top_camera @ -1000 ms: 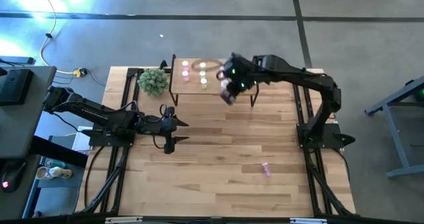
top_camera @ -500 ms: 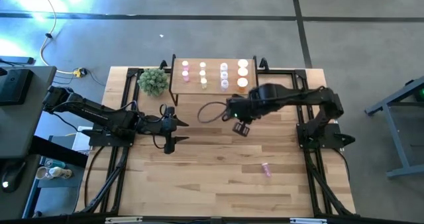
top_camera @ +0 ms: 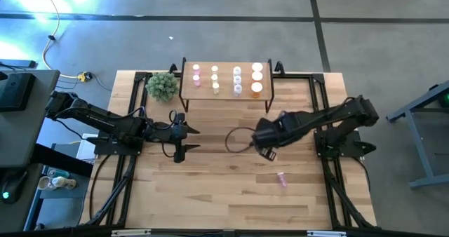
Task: Pick and place medicine bottles onto shelf by color
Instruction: Put the pink pill bottle aligned with the other pink pill bottles on the shelf
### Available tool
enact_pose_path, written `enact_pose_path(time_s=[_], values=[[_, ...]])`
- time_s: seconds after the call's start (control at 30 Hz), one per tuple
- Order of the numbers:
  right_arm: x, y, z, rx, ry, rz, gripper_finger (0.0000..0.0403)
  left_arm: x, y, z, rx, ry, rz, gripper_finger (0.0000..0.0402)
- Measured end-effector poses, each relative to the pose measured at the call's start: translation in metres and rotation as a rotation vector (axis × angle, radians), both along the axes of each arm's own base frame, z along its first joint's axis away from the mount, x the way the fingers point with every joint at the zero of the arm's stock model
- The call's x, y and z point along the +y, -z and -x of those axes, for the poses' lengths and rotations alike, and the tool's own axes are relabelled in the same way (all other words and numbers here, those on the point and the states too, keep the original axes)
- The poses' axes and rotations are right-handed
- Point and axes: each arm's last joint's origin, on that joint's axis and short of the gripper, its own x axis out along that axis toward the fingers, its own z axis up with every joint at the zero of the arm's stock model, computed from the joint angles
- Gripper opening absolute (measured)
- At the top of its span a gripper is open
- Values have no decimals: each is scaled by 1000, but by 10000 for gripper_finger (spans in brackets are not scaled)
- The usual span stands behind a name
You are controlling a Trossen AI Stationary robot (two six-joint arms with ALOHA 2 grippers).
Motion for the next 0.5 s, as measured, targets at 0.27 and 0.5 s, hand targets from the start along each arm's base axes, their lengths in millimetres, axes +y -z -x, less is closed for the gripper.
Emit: enact_pose_path(time_s=[0.27,0.5], values=[[19,26,33,-63,139,-141,39,0,0,0,0,0,0,243],[33,50,61,-4,282,-179,44,0,0,0,0,0,0,243]])
